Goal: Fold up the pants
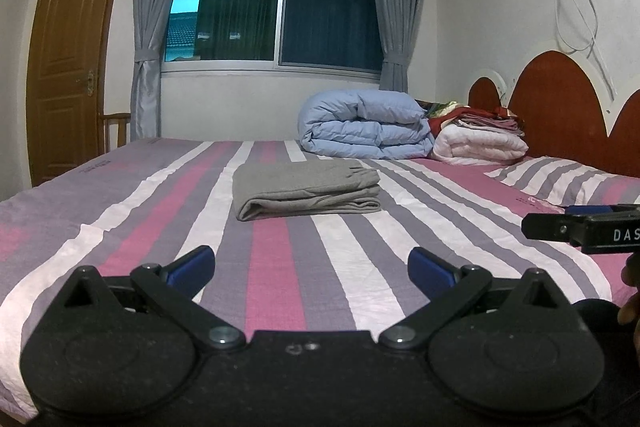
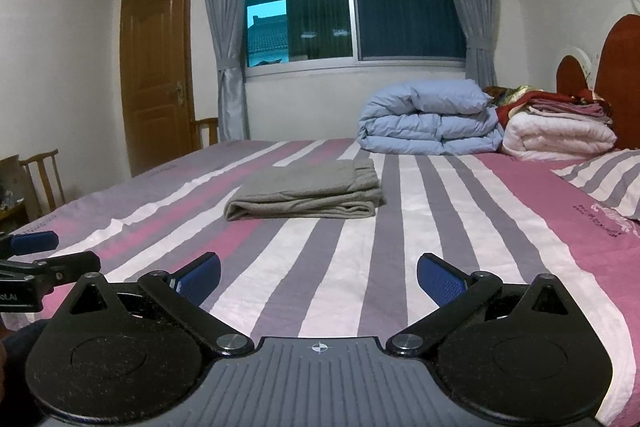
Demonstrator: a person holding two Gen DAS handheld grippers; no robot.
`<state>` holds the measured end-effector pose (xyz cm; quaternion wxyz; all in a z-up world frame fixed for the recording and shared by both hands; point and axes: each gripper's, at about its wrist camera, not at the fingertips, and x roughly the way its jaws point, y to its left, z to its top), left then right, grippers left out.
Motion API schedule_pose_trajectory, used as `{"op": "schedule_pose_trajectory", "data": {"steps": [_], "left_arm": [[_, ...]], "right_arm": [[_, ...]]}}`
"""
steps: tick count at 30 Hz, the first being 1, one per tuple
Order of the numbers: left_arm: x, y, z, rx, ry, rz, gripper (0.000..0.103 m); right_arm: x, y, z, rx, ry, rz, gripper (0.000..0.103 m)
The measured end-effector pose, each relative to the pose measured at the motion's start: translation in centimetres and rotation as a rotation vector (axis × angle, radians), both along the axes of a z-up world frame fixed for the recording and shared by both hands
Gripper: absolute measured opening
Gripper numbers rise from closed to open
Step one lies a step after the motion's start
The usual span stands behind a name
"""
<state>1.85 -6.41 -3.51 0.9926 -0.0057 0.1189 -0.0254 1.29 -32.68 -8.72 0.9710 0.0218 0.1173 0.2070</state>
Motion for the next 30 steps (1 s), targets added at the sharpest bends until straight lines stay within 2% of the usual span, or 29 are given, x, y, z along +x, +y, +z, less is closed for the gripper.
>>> {"op": "schedule_pose_trajectory", "data": {"steps": [30], "left_arm": [[-0.1,0.0,0.2,-0.003,0.000,0.004,0.097]], "right_arm": [[0.1,-1.1,-0.1,0.002,0.005,-0.003,0.103]]}}
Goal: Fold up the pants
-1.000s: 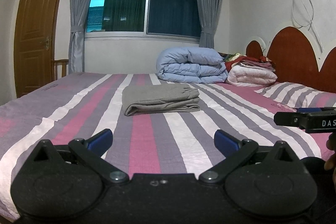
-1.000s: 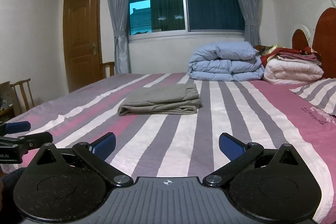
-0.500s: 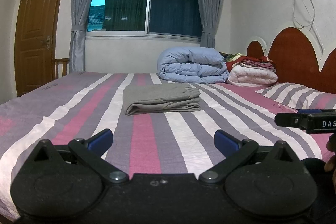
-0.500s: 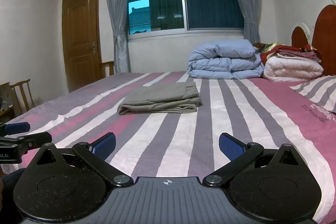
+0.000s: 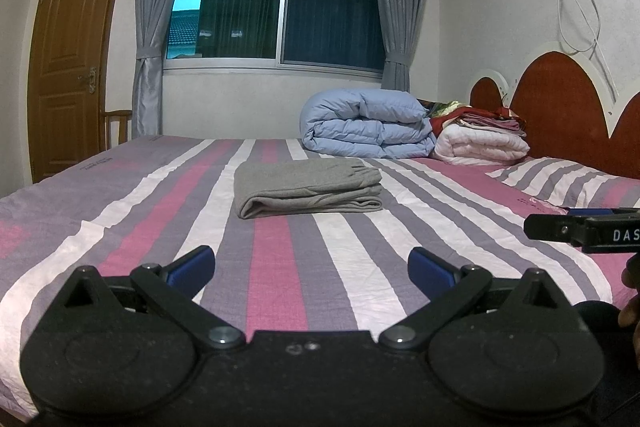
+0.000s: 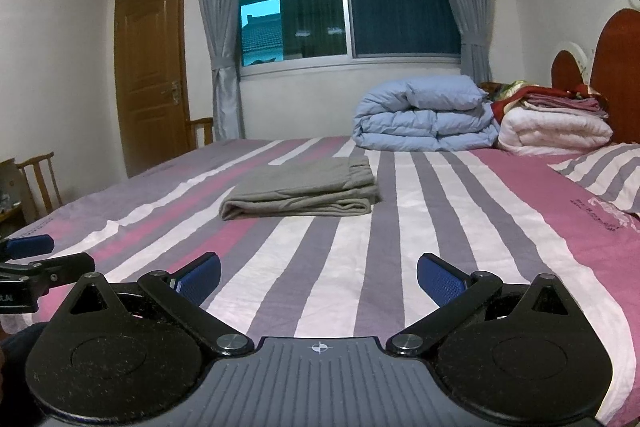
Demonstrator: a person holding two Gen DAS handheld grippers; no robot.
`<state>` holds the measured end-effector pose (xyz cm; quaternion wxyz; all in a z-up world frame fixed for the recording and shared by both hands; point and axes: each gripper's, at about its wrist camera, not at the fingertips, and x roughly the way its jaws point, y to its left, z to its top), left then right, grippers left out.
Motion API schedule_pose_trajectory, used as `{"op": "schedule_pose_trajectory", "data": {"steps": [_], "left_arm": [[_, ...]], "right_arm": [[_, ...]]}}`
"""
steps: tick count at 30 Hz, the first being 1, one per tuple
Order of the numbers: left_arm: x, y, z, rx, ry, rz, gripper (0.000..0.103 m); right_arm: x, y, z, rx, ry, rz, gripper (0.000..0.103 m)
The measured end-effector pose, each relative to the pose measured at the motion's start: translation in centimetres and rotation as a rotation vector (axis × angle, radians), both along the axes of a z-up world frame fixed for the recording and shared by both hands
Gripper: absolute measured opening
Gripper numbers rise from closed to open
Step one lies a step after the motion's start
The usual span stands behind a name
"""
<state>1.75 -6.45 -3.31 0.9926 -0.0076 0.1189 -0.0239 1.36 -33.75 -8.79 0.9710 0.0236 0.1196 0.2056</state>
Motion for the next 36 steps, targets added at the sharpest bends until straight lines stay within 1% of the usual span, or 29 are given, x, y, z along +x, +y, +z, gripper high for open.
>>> {"op": "schedule_pose_trajectory", "data": {"steps": [36], "left_arm": [[-0.19,-0.15,-0.12,0.002,-0.010,-0.008,0.097]], "right_arm": [[-0.19,-0.02,0.06,0.000,0.002,-0.001,0.103]]}}
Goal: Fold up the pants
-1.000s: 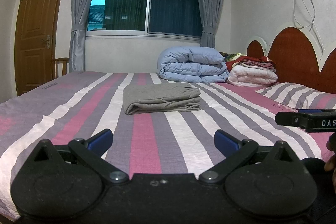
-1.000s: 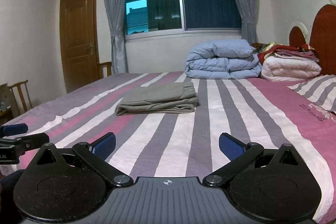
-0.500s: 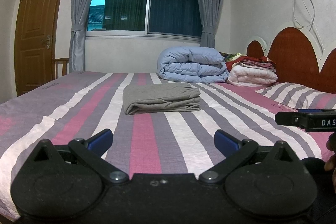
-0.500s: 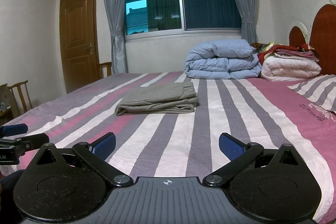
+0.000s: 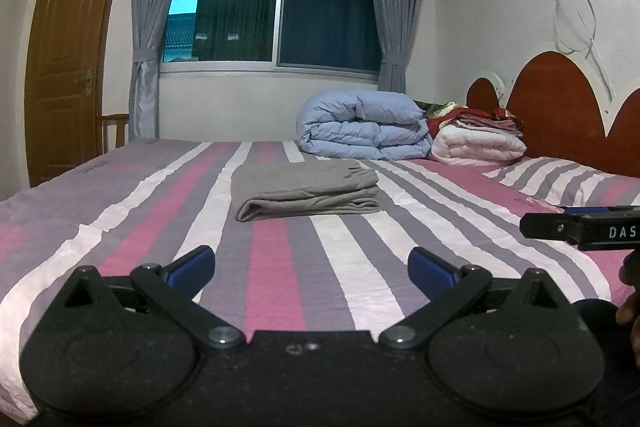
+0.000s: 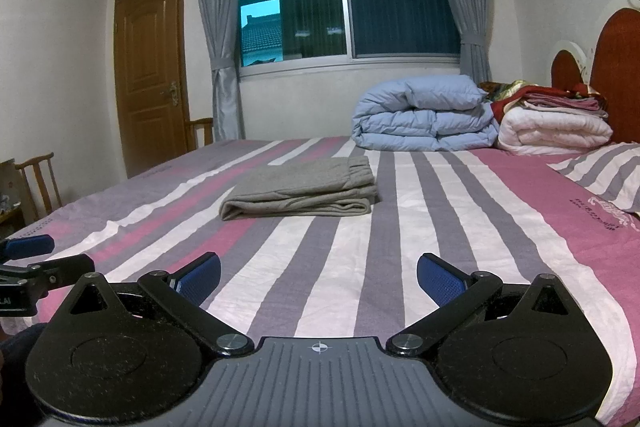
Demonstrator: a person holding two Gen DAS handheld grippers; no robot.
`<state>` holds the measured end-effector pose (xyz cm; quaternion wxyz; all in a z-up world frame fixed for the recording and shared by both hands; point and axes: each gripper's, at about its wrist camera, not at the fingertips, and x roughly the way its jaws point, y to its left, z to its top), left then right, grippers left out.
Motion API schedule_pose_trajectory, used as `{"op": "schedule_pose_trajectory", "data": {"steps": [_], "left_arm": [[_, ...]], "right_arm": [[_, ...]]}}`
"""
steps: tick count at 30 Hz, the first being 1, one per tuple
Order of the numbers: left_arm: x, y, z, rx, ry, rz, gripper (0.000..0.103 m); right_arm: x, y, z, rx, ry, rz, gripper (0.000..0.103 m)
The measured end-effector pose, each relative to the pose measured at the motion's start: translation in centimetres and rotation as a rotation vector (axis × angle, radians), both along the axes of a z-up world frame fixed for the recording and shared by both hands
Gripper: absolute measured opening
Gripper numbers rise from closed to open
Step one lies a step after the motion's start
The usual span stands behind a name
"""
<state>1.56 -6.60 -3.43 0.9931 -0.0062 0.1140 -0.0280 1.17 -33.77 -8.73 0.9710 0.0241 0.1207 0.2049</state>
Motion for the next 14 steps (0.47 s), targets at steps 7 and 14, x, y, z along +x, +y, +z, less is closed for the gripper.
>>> {"op": "schedule_pose_trajectory", "data": {"steps": [7,14], "left_arm": [[-0.19,-0.09,0.04,0.006,-0.026,-0.001,0.094],[-0.14,0.47,0.01,-0.014,-0.029,0.026,0.094]], "right_arm": [[-0.04,-0.03,0.04,0.000,-0.001,0.000,0.103],[-0.05,-0.06,0.05,0.000,0.000,0.001,0.103]]}}
